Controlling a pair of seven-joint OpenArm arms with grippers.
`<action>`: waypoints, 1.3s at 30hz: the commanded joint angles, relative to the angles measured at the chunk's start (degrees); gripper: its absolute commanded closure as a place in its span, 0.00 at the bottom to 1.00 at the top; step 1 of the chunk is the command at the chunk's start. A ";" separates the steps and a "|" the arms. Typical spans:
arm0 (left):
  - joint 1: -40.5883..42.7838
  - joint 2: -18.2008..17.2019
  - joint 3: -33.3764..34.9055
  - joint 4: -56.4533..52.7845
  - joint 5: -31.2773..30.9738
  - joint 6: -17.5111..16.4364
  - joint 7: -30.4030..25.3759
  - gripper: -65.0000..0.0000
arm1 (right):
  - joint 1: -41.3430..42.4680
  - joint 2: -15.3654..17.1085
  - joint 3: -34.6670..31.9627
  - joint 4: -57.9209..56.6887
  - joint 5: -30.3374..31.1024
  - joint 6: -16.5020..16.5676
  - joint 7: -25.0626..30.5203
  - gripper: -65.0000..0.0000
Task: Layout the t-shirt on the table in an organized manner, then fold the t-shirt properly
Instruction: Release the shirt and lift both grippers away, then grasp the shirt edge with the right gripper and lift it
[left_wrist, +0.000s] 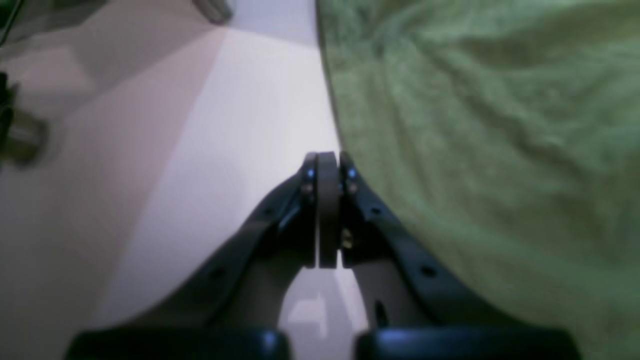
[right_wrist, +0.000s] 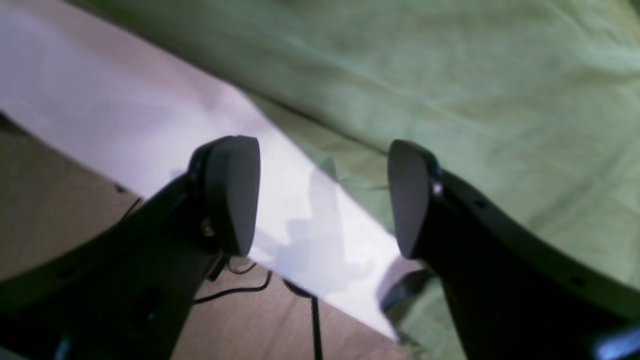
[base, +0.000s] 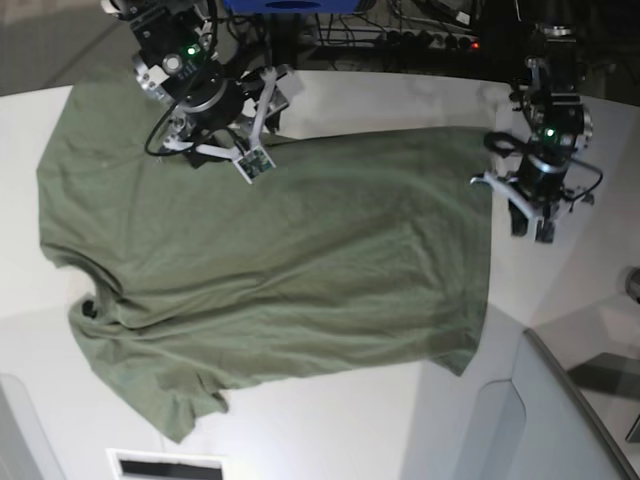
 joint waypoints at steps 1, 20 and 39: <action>0.50 -0.97 -1.13 0.68 -0.62 -0.41 -1.59 1.00 | 0.31 -0.10 -0.76 0.72 0.05 -0.86 1.06 0.41; 6.48 -0.88 -2.45 0.24 -1.06 -1.02 -1.85 1.00 | 7.17 -0.45 -5.68 -13.78 0.32 -5.17 1.58 0.61; 5.86 -1.76 -2.45 -3.01 -1.06 -1.02 -1.85 1.00 | 7.69 -0.54 -5.86 -16.77 0.40 -4.99 1.06 0.99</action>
